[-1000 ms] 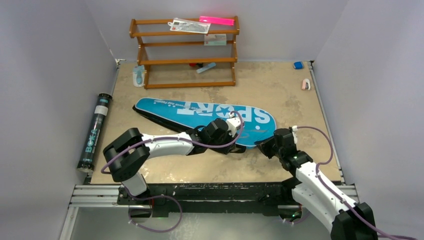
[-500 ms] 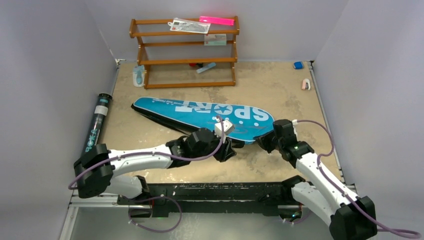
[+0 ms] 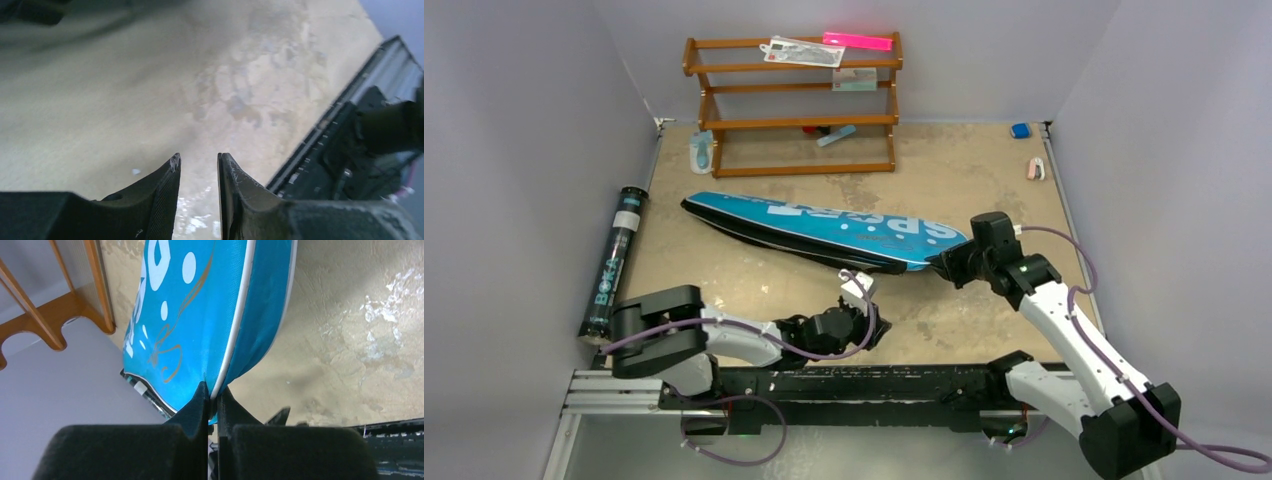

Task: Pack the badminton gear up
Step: Zip the racket bag at the center of the board.

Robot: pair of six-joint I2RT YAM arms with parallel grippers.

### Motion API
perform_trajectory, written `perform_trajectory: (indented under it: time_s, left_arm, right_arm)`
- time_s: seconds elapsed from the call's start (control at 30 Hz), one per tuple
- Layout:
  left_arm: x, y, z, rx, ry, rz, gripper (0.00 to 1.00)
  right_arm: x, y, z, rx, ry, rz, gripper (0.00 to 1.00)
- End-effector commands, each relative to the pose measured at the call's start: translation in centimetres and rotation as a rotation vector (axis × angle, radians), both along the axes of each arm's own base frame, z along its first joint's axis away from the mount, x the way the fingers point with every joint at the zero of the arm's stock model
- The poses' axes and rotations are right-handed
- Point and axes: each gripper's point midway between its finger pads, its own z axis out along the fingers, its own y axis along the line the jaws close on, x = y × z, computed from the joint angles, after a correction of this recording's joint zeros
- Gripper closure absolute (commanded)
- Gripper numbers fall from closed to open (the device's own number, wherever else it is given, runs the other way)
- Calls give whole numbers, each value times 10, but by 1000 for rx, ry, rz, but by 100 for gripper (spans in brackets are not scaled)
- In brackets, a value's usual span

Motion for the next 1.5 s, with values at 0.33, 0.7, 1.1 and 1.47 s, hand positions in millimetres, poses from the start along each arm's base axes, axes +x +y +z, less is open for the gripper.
perform_trajectory:
  time_s: [0.33,0.7,1.1,1.47]
  left_arm:
    - [43,-11,74,-430,-104,49,62]
    - [54,-20,94,-434,-104,16,62]
    - [64,-24,100,-493,-65,-2,65]
    - [74,-32,100,-479,-54,6,79]
  right_arm:
    - [-10,4,25,99,-21,-31,100]
    - [-9,8,28,121,-26,-24,100]
    - [-11,9,25,133,-27,-22,100]
    - [-12,11,20,142,-16,-16,100]
